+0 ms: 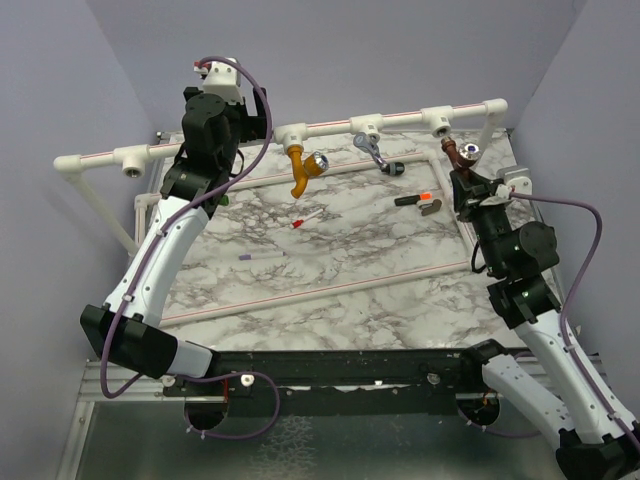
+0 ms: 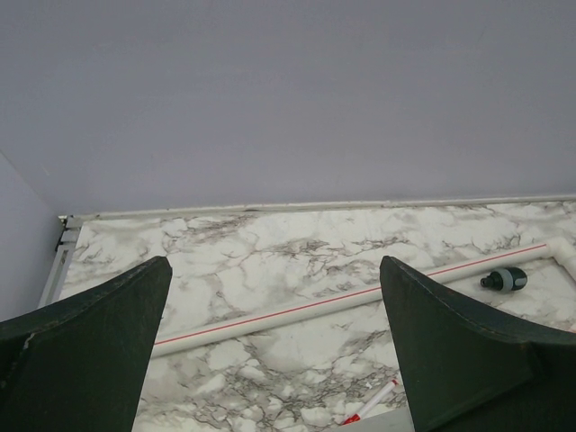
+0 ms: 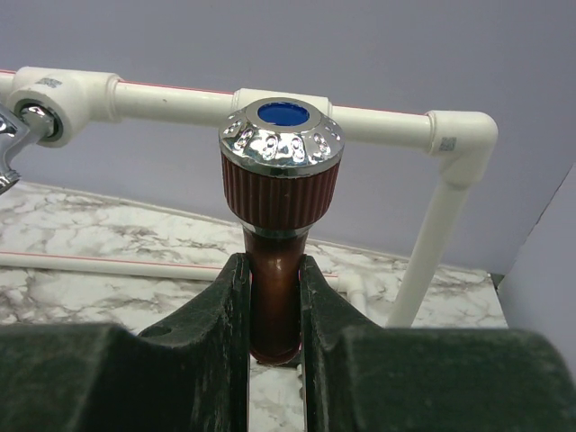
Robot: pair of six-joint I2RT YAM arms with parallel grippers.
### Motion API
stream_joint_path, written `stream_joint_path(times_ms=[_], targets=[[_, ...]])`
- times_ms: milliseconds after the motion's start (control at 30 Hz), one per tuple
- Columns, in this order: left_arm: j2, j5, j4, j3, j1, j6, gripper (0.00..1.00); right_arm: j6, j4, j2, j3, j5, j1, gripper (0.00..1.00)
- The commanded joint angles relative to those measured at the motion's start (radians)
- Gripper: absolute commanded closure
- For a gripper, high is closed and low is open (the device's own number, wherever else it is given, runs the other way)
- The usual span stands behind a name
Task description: Install the water faucets
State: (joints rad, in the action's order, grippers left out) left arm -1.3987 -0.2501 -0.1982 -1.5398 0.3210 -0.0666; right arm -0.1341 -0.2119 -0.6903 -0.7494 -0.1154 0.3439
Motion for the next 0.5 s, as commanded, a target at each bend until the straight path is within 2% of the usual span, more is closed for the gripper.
stream_joint_path(times_ms=[0, 467], targets=[[0.000, 0.021, -0.070, 0.039, -0.013, -0.027, 0.01, -0.070, -0.105, -0.030, -0.006, -0.013, -0.003, 0.99], [0.001, 0.030, -0.069, 0.049, -0.020, -0.028, 0.01, -0.113, -0.143, -0.096, -0.029, -0.022, -0.003, 0.99]])
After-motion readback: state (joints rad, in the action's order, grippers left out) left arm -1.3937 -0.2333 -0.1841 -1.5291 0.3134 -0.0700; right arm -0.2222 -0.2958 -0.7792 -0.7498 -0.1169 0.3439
